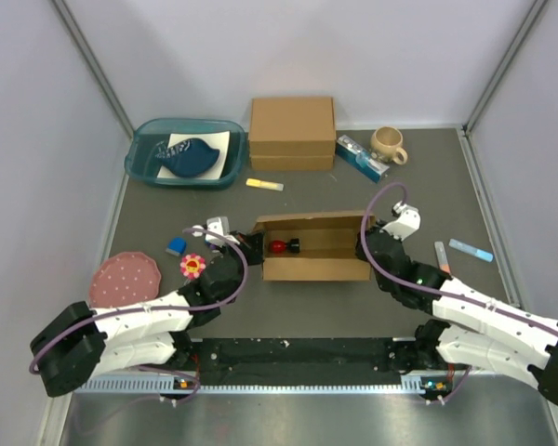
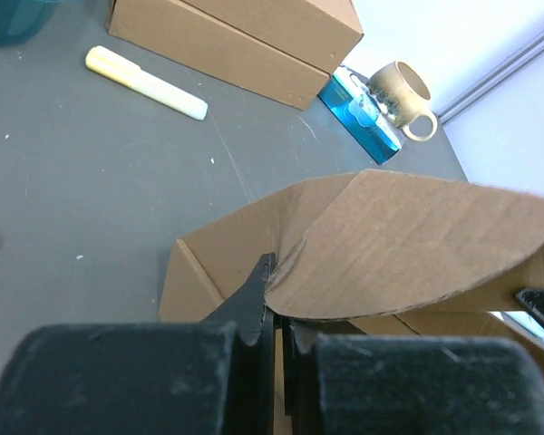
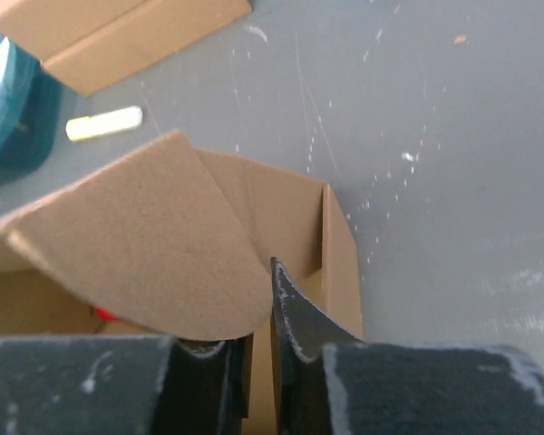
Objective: Fold the paper box
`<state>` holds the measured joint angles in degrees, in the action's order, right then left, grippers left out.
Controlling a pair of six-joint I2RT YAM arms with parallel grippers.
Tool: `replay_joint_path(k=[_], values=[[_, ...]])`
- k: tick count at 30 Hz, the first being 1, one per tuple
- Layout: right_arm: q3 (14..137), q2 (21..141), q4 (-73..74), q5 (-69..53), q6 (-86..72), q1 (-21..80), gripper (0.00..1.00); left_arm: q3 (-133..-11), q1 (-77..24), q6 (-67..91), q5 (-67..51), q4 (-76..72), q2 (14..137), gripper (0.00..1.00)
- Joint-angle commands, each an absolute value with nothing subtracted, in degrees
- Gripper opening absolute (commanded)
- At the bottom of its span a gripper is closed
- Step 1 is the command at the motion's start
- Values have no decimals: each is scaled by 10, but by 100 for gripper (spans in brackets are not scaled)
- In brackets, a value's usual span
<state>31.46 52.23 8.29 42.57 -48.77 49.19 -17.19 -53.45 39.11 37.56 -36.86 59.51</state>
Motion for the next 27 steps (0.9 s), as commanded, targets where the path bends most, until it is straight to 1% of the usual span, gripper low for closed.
replay_joint_path(k=[1, 3, 4, 7, 10, 15, 19, 25, 27], values=[[292, 520, 209, 375, -511, 538, 23, -131, -546, 410, 384, -287, 582, 0], [298, 506, 228, 388, -512, 546, 33, -121, -548, 411, 388, -282, 570, 0], [301, 491, 235, 390, -512, 551, 41, -118, -548, 413, 390, -280, 565, 0], [313, 471, 278, 401, -519, 559, 52, -109, -553, 413, 397, -268, 547, 0], [322, 441, 310, 407, -521, 569, 58, -101, -559, 409, 403, -264, 534, 0], [335, 372, 358, 430, -531, 594, 63, -95, -582, 397, 425, -258, 528, 0], [351, 315, 368, 420, -505, 606, 67, -94, -591, 393, 437, -250, 527, 0], [401, 207, 323, 379, -390, 610, 68, -109, -598, 376, 445, -243, 535, 0], [425, 196, 320, 381, -370, 610, 69, -112, -601, 373, 448, -237, 535, 1]])
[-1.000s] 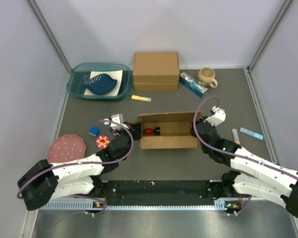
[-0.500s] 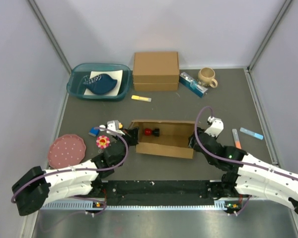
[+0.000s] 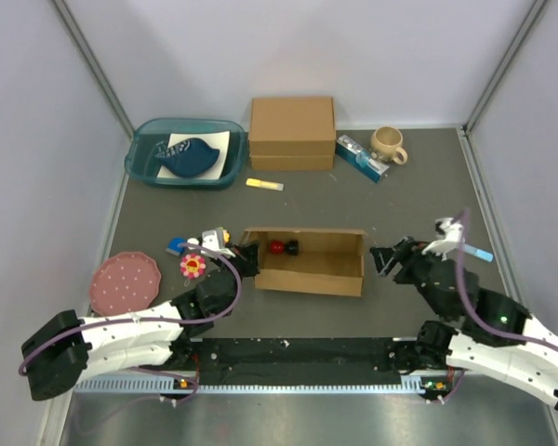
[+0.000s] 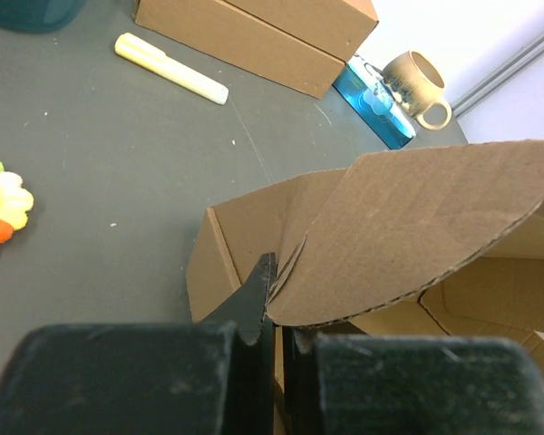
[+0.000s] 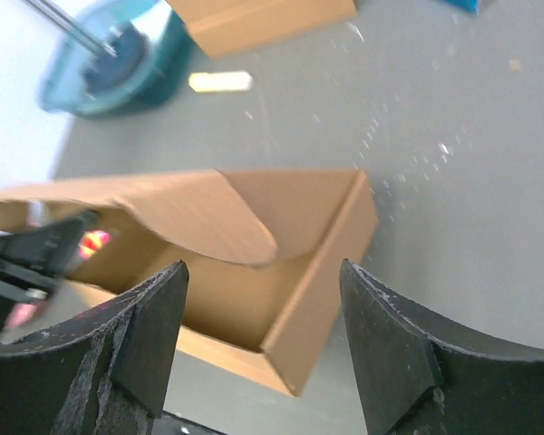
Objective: Fold the paper box
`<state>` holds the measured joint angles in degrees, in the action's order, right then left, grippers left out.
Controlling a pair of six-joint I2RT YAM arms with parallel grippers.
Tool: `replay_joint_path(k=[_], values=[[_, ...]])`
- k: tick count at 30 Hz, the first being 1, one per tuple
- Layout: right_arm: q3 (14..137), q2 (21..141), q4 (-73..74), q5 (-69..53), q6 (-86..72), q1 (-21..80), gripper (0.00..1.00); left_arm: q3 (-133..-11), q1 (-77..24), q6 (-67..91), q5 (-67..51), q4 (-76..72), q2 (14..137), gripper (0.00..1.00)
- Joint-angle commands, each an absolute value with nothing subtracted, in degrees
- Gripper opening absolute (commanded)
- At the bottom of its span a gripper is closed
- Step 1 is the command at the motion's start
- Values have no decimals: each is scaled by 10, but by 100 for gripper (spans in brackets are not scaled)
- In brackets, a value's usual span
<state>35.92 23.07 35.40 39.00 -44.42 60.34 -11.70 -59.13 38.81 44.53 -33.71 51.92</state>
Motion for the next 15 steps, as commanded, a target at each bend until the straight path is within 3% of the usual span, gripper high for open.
replay_joint_path(k=[1, 8, 15], values=[[451, 200, 321, 381, -352, 610, 69, -114, -607, 370, 449, -236, 535, 1], [507, 304, 282, 349, -302, 610, 69, -112, -637, 359, 460, -212, 535, 7], [460, 457, 222, 295, -322, 611, 67, -124, -671, 361, 448, -121, 505, 34]])
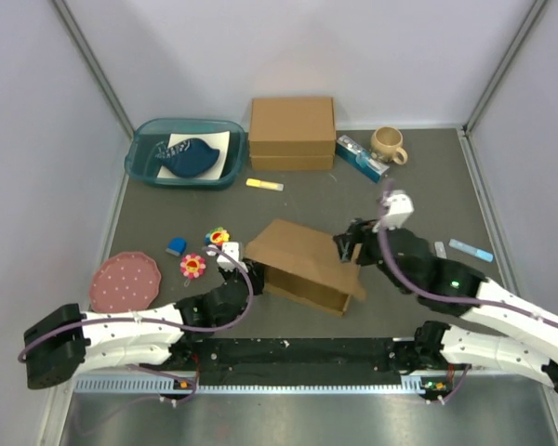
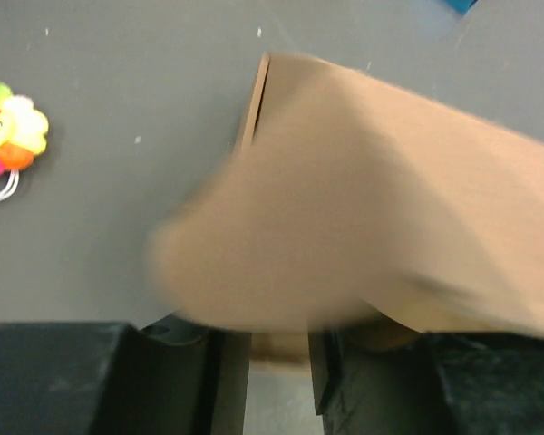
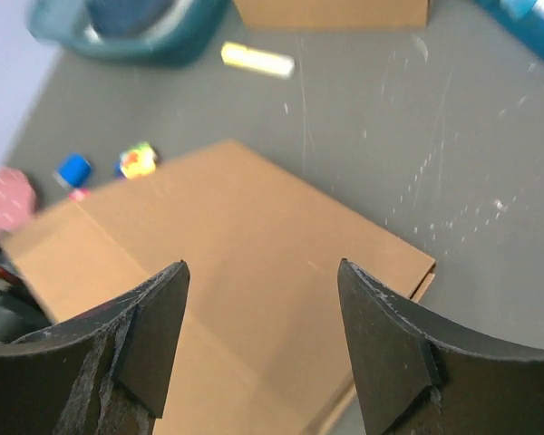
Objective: Fold the paper box
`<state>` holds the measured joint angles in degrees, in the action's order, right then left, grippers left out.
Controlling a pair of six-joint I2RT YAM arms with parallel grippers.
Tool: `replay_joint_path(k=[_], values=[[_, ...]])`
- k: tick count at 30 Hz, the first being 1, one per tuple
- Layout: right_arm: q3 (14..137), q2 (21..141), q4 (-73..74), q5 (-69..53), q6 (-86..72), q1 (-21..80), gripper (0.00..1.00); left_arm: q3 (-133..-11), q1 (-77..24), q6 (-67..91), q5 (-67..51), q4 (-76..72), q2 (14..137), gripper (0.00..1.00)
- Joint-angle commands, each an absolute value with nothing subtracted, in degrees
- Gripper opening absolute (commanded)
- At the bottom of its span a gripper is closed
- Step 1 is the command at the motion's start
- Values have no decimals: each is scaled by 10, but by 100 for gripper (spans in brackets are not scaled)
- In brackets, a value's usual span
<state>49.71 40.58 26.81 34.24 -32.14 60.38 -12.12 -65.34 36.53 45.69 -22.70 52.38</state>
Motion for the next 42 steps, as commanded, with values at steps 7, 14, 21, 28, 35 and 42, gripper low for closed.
replay_joint_path(k=[7, 14, 21, 28, 35, 42], values=[[352, 476, 143, 270, -366, 611, 67, -179, -722, 403, 438, 75, 447, 44], [335, 513, 120, 266, -357, 611, 67, -278, -737, 452, 379, 302, 411, 42], [351, 544, 85, 268, -322, 610, 67, -301, -795, 512, 397, 376, 302, 38], [415, 673, 28, 192, -243, 610, 64, -378, -801, 462, 426, 411, 294, 36], [374, 729, 25, 171, -278, 610, 63, -377, -801, 418, 510, 349, 277, 38], [332, 650, 68, 192, -303, 610, 64, -318, -718, 254, 514, 114, 336, 58]])
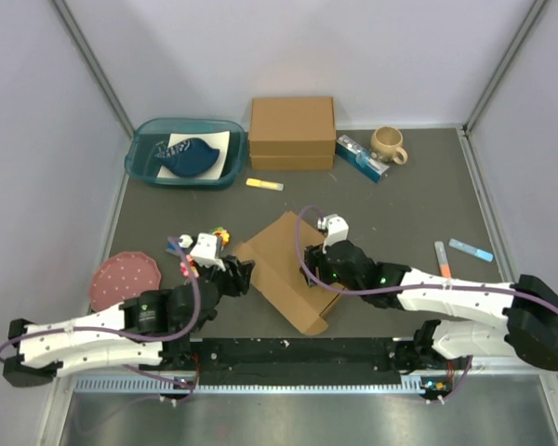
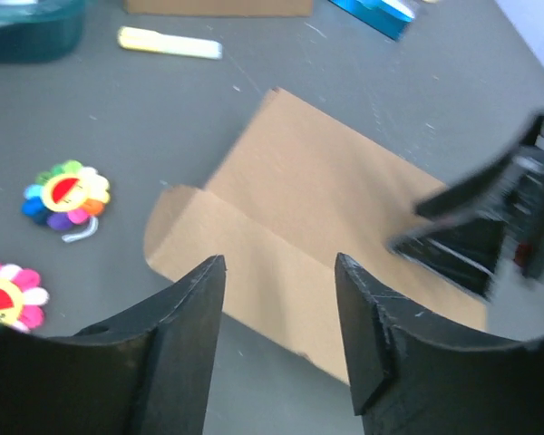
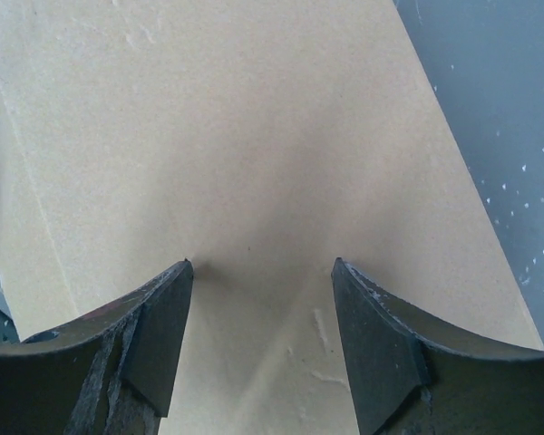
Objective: Fold the paper box
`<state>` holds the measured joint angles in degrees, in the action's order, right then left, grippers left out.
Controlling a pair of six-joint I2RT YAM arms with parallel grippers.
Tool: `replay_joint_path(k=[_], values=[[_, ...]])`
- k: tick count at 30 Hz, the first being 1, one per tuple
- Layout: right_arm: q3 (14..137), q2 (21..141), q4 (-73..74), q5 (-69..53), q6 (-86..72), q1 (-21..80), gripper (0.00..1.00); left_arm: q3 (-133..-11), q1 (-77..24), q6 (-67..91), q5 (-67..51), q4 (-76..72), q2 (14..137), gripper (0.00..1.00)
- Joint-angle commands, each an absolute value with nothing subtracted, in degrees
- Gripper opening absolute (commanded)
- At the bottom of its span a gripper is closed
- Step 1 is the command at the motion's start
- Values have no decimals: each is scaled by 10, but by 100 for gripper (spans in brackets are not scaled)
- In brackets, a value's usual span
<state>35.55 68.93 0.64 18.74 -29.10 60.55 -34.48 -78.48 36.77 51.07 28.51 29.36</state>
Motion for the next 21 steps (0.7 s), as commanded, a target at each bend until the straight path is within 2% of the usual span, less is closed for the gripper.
replay_joint_path(k=[1, 3, 5, 9, 14, 21], values=[[330, 635, 84, 195, -308, 610, 65, -318, -690, 253, 491, 97, 364, 60], [330, 591, 104, 209, -317, 610, 66, -321, -591, 258, 394, 59, 394, 62], [331, 561, 141, 227, -331, 610, 67, -324, -533, 261, 321, 36, 438, 63], [355, 490, 226, 275, -367, 610, 69, -368, -419, 235, 239, -28, 526, 66], [385, 460, 330, 311, -445, 610, 72, -417, -373, 244, 168, -32, 646, 68], [353, 484, 330, 229, -546, 591, 76, -389, -373, 261, 74, -34, 688, 66]])
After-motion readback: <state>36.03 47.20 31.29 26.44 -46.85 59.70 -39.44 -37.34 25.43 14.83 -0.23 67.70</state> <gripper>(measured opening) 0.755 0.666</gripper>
